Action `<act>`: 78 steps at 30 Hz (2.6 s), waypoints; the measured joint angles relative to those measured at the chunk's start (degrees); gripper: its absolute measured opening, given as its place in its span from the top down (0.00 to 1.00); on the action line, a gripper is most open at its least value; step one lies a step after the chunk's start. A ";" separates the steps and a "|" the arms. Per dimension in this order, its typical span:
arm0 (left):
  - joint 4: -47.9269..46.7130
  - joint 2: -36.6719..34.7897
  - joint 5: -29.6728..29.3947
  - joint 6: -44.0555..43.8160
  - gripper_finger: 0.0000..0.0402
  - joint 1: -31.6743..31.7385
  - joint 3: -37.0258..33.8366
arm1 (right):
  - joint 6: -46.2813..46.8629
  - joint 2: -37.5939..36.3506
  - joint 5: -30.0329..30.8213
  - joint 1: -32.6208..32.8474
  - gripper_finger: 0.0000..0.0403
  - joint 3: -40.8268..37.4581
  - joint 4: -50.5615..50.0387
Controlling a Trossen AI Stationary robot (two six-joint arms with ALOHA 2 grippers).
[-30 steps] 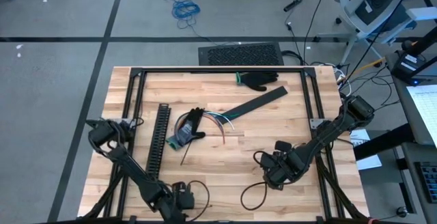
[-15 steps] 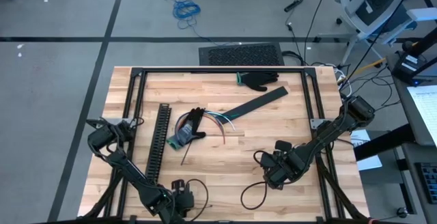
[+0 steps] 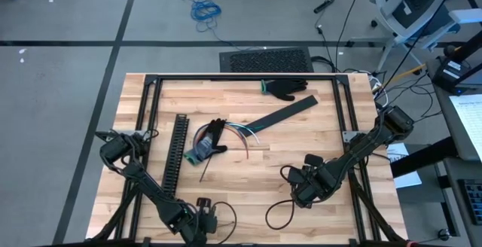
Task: Ziptie cables
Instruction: Wrap the cable wires with the black zip tie
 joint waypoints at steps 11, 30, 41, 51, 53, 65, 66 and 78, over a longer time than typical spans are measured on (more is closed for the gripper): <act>0.65 -0.04 5.38 0.04 1.00 3.75 -0.04 | 2.02 -0.11 2.48 0.00 0.61 0.00 -1.13; -14.92 -15.99 -18.05 10.61 1.00 18.41 0.11 | 13.68 -9.83 17.10 1.77 0.62 0.04 -3.92; -10.07 -31.16 -16.92 12.06 1.00 19.23 0.15 | 17.86 -12.77 33.41 2.64 0.62 0.03 -0.42; -7.94 -45.15 -13.97 19.90 1.00 20.06 0.22 | 25.15 -12.85 55.09 2.45 0.62 -4.21 22.80; -7.24 -47.53 -11.21 21.08 1.00 20.64 -0.12 | 22.08 -12.85 54.85 1.85 0.62 -5.96 30.08; 20.93 -68.98 0.92 24.42 1.00 26.39 -23.01 | -9.70 -12.83 43.93 -6.18 0.62 -9.29 71.61; 24.56 -70.66 2.06 24.33 1.00 27.47 -25.97 | -12.43 -12.83 42.44 -7.24 0.62 -9.29 75.28; 51.29 -72.74 6.88 24.82 1.00 38.48 -38.95 | -20.90 -12.79 28.10 -25.85 0.62 -9.29 83.97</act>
